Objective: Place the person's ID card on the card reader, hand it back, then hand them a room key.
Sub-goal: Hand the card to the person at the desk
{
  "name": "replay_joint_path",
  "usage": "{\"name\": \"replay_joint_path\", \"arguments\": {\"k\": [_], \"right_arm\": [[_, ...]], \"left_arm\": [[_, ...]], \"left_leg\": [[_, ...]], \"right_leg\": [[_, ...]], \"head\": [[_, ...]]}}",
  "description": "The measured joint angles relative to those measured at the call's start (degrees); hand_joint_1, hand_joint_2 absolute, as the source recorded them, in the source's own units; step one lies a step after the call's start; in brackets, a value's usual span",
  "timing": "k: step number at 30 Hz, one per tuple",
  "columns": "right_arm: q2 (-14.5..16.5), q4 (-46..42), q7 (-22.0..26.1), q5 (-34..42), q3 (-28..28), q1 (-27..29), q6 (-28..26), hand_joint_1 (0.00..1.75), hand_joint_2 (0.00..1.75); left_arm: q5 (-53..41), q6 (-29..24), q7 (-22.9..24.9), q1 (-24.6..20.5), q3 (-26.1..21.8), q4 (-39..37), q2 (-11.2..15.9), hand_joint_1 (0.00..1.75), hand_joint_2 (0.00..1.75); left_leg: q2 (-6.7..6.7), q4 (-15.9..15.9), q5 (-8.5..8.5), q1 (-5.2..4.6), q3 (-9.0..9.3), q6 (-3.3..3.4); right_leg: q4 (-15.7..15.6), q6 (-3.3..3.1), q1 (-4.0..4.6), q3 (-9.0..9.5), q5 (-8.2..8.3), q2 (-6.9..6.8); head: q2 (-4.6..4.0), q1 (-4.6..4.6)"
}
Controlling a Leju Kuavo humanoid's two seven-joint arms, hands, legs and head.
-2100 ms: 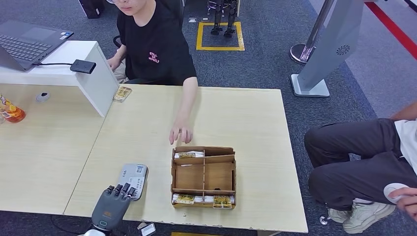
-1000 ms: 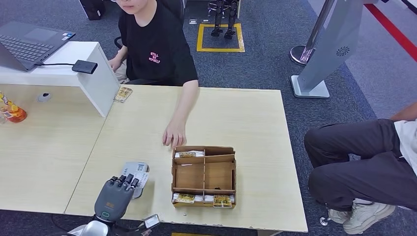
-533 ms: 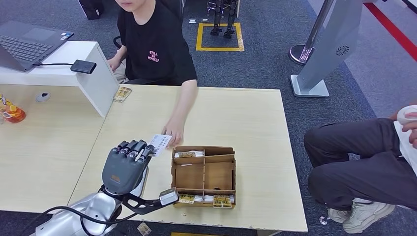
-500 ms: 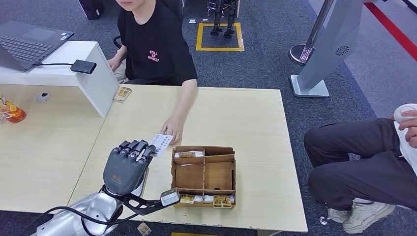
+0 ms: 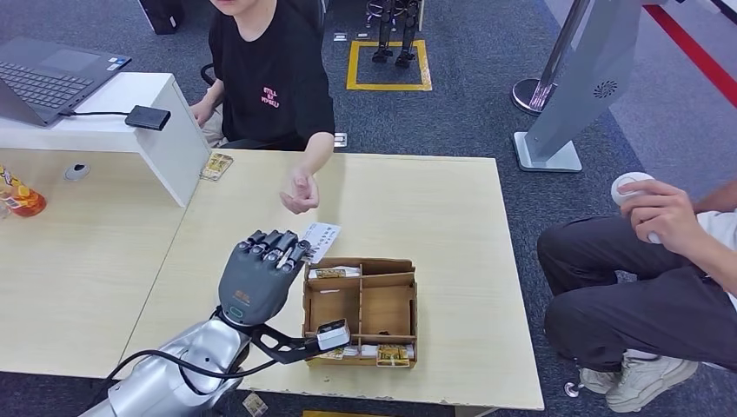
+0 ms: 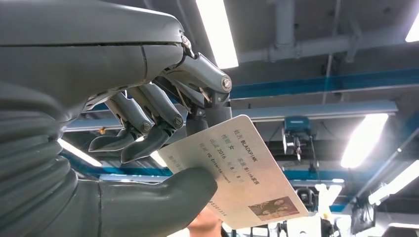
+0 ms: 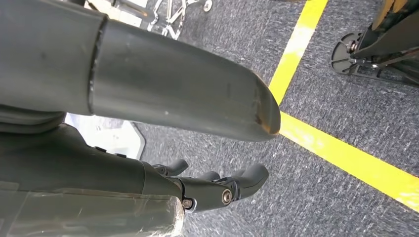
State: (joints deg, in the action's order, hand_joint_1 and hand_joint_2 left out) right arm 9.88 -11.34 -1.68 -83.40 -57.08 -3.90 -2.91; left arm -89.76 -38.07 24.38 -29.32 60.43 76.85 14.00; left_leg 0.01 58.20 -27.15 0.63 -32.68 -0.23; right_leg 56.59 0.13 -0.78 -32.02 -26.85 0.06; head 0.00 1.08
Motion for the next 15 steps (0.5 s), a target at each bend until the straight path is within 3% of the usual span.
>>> {"name": "replay_joint_path", "arguments": {"k": [6,10,15], "right_arm": [[-0.05,0.00,0.25,-1.47,1.15,-0.12,0.27,0.00,0.00],[-0.07,0.00,0.26,-1.77,1.75,-0.26,0.31,0.00,0.00],[-0.09,0.00,0.32,-1.86,2.20,-0.39,0.31,0.00,0.00]], "left_arm": [[0.50,0.16,-8.07,-0.22,-9.33,-9.47,-5.60,1.75,1.75],[0.11,0.03,-9.87,-1.23,-14.64,-16.17,-8.39,1.75,1.75],[0.05,0.02,-9.95,-1.77,-17.76,-21.00,-9.85,1.75,1.75]], "left_leg": [[0.01,0.00,0.00,0.01,0.00,0.00],[0.02,0.00,0.01,0.01,0.01,0.00],[0.03,0.00,0.01,0.01,-0.01,0.00]], "right_leg": [[0.00,0.00,0.01,-0.02,0.00,0.01],[0.01,-0.02,0.01,-0.02,0.02,0.03],[0.01,-0.04,0.01,-0.03,0.02,0.05]], "head": [[0.00,-0.01],[0.00,-0.01],[0.00,0.00]]}}
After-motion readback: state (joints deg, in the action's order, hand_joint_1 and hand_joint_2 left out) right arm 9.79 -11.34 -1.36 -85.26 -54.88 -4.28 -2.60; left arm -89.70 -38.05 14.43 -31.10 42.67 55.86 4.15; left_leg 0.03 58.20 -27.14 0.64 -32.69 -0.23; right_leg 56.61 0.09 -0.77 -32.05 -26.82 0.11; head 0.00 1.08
